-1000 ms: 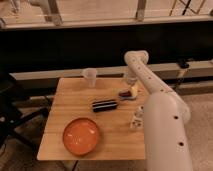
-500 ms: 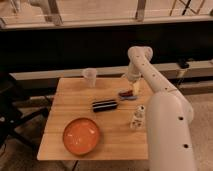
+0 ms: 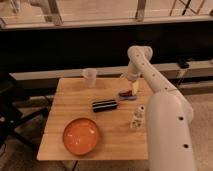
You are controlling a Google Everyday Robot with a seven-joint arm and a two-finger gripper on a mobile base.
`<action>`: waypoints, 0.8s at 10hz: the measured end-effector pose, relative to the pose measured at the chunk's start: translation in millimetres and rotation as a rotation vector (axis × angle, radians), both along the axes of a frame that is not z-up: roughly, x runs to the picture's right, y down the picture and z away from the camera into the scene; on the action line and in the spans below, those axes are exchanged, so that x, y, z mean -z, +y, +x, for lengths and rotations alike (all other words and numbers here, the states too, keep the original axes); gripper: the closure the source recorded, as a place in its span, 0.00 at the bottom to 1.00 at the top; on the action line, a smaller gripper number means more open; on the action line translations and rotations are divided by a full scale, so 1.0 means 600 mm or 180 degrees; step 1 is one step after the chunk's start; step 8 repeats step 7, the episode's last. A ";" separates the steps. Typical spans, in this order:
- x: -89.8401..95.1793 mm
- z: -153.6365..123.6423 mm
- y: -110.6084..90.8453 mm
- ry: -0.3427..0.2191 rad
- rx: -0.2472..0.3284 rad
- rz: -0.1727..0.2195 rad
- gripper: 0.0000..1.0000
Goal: Place the pepper on the white sponge
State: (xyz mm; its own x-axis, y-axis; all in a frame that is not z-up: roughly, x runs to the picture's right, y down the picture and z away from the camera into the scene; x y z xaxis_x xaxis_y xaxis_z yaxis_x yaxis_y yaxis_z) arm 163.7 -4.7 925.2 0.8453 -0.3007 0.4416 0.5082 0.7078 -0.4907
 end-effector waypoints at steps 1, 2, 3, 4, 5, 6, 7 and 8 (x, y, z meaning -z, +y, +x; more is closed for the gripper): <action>0.008 -0.001 -0.005 -0.0043 -0.0008 0.0065 0.20; 0.016 0.001 -0.009 -0.0083 -0.0026 0.0123 0.20; 0.020 0.007 -0.009 -0.0118 -0.0039 0.0155 0.20; 0.024 0.005 -0.011 -0.0171 -0.0043 0.0177 0.20; 0.028 0.001 -0.011 -0.0232 -0.0032 0.0189 0.20; 0.033 -0.008 -0.011 -0.0302 -0.0018 0.0208 0.20; 0.036 -0.013 -0.011 -0.0343 -0.0009 0.0216 0.20; 0.036 -0.013 -0.011 -0.0343 -0.0009 0.0216 0.20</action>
